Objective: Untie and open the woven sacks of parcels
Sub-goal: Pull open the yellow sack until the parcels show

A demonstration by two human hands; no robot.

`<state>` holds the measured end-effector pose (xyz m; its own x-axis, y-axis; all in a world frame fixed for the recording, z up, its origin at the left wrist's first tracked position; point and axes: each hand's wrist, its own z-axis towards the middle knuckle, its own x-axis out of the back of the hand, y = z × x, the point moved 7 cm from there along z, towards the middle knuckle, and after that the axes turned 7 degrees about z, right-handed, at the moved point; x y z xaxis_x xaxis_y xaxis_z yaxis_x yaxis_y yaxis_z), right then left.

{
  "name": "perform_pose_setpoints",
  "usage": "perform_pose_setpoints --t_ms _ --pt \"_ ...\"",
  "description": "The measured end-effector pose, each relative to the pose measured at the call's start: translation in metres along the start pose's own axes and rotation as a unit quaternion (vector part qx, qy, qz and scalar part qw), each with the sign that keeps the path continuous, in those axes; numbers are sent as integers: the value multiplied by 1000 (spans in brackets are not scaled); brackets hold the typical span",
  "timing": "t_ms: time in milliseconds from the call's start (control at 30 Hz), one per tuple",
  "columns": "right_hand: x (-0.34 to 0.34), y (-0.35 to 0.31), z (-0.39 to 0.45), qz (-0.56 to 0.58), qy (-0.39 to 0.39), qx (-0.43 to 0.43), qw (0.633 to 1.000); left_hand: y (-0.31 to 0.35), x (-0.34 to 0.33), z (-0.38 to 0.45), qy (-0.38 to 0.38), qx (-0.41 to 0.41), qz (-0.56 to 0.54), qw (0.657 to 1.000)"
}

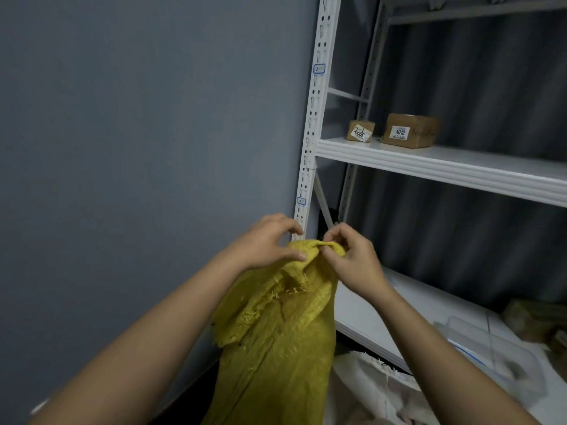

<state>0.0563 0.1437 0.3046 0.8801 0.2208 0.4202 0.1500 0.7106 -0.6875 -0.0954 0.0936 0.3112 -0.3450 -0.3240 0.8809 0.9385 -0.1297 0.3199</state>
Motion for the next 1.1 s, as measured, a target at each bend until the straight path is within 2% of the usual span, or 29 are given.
perform_pose_setpoints --t_ms 67,133,267,433,500,633,733,767,800,867,900,967,1100 --pt "7 11 2 54 23 -61 996 -15 9 -9 103 48 -29 993" --pt "13 24 2 99 49 -122 986 -29 5 -18 143 84 -92 982" --pt "14 40 -3 174 43 -247 952 -30 -35 -31 62 103 -89 989" --pt "-1 40 -9 292 27 -336 895 -14 -61 -27 75 105 -100 987" --pt "-1 39 -9 303 22 -341 890 -13 -66 -23 93 106 -98 985" --pt "13 39 -11 245 8 -312 918 -38 -41 -11 147 137 -131 971" --pt "15 39 -11 233 -8 -289 929 -49 -15 10 129 108 -115 979" --pt "13 38 -10 230 -9 -277 933 -46 -15 15 84 87 -115 986" --pt "11 37 -9 226 -6 -264 938 -39 -21 18 -1 66 -117 991" --pt "7 36 -7 220 0 -238 946 -29 -42 13 -183 61 -101 976" --pt "6 35 -6 219 -1 -226 949 -24 -48 10 -226 60 -97 967" --pt "4 32 -6 228 -10 -202 952 -12 -49 14 -218 39 -115 968" --pt "4 25 -6 210 -20 -159 964 0 -47 27 -131 -17 -111 985"
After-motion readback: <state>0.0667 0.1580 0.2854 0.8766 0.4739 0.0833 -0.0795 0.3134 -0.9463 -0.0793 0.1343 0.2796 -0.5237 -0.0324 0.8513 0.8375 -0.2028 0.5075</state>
